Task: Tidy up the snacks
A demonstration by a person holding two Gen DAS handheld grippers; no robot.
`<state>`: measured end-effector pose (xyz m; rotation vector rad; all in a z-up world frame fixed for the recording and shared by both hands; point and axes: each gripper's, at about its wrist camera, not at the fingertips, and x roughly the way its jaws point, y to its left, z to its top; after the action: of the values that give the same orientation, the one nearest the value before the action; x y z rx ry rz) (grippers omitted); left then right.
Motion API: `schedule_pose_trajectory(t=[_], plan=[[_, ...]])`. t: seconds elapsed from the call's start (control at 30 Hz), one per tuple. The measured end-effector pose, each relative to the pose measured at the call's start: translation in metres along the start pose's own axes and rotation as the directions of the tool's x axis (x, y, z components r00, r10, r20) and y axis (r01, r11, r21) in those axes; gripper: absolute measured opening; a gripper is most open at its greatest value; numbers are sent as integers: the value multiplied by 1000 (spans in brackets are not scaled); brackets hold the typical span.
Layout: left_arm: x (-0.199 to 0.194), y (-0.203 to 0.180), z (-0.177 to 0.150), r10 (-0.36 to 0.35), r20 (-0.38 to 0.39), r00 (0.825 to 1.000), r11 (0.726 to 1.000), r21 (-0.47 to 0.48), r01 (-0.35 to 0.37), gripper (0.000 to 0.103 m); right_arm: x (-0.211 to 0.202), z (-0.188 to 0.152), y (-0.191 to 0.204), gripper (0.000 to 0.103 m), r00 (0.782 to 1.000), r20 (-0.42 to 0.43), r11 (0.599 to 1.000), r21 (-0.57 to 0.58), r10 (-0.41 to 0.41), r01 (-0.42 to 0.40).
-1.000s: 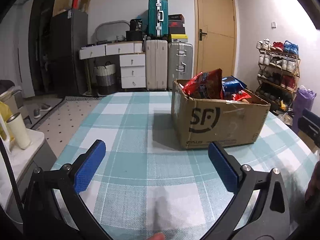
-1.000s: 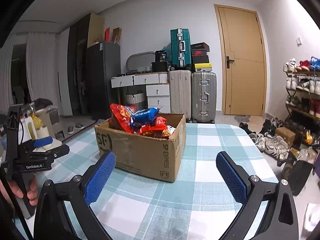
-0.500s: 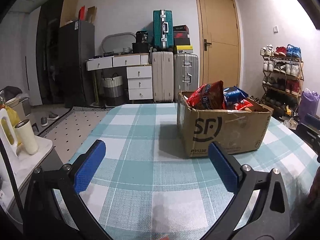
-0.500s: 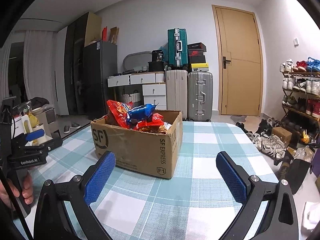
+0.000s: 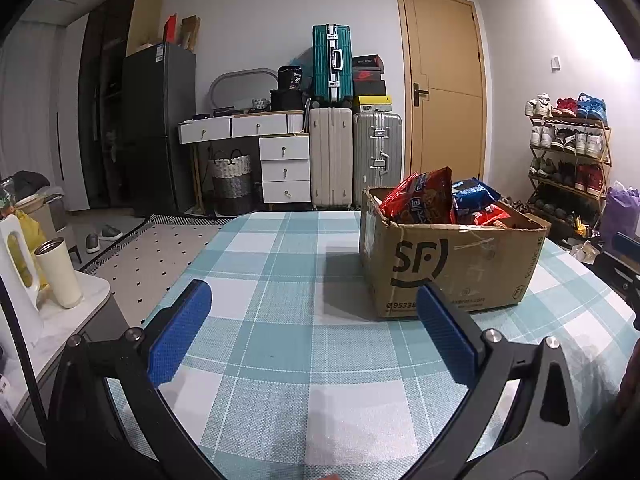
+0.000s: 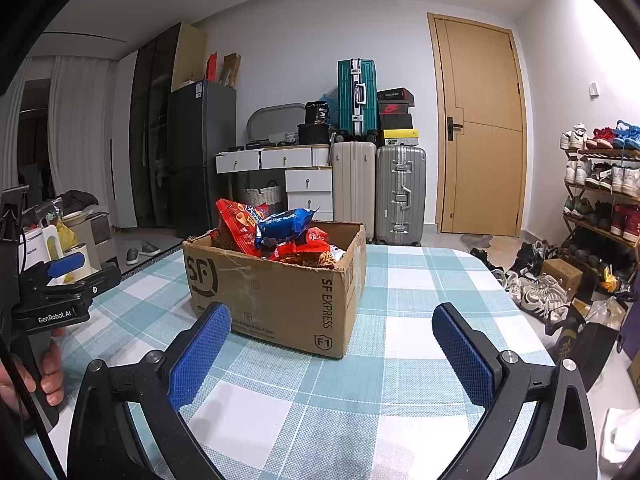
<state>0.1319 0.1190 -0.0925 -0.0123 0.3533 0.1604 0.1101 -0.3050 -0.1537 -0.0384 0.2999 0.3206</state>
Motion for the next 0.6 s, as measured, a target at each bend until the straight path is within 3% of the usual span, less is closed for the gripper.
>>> schedule_pose_trajectory(t=[0.6], plan=[[-2,0,0,-3,5,1000,1000,1,3,102,0,0,0,103,1000,-1,1000,1,0,0]])
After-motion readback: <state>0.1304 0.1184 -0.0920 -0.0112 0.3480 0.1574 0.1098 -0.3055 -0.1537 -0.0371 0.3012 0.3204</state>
